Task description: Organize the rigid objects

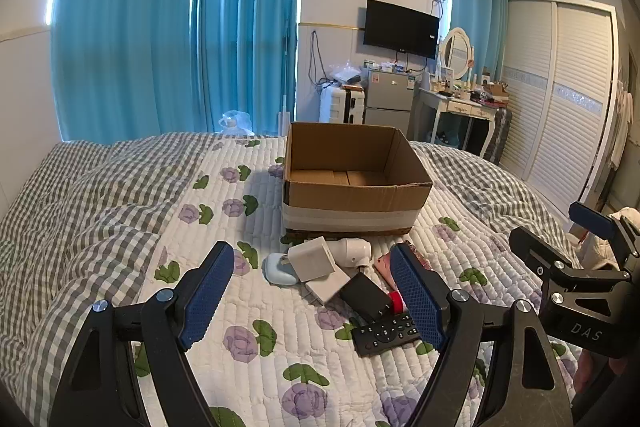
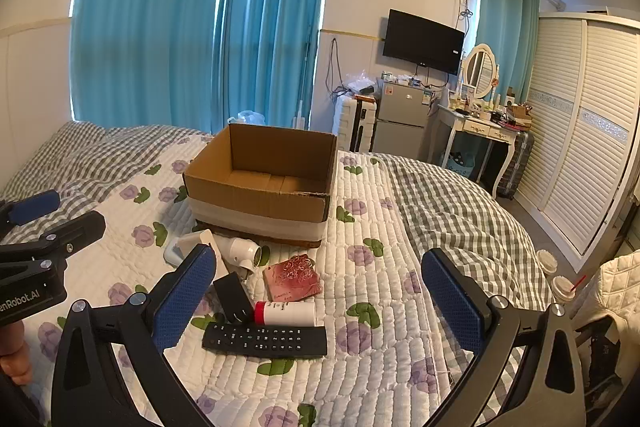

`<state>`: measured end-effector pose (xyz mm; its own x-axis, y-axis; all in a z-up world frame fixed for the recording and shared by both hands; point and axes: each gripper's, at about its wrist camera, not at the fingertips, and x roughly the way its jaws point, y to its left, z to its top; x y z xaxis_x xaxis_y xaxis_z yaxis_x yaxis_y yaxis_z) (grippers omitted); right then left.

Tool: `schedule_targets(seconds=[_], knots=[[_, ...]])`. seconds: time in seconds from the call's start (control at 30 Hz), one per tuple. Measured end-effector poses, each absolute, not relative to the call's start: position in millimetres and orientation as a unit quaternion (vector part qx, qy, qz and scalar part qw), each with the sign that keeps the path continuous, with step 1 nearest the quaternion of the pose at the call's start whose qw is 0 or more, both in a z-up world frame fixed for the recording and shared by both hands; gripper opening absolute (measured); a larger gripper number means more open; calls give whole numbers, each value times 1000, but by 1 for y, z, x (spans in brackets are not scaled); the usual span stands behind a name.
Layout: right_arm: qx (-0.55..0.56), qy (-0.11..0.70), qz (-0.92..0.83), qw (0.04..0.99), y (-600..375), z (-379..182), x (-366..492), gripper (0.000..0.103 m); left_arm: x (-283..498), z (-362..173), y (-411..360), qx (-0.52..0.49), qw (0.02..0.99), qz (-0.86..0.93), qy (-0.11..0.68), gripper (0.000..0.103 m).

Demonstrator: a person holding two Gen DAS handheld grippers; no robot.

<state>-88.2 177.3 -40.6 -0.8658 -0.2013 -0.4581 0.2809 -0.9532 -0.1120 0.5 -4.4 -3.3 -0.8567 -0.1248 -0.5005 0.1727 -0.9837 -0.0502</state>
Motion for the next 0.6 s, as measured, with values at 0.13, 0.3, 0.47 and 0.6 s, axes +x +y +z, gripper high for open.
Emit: schedule_targets(seconds=[0.13, 0.3, 0.47, 0.6], knots=[[227, 89, -962, 125, 176, -40, -89, 103, 0, -3, -4, 256, 78, -962, 47, 83], [227, 89, -962, 125, 176, -40, -89, 103, -1, -4, -5, 257, 77, -962, 47, 83], [229, 90, -961, 124, 177, -40, -89, 103, -1, -3, -5, 258, 78, -962, 46, 83], [230, 90, -961, 124, 177, -39, -89, 103, -2, -3, -5, 259, 81, -961, 46, 83]])
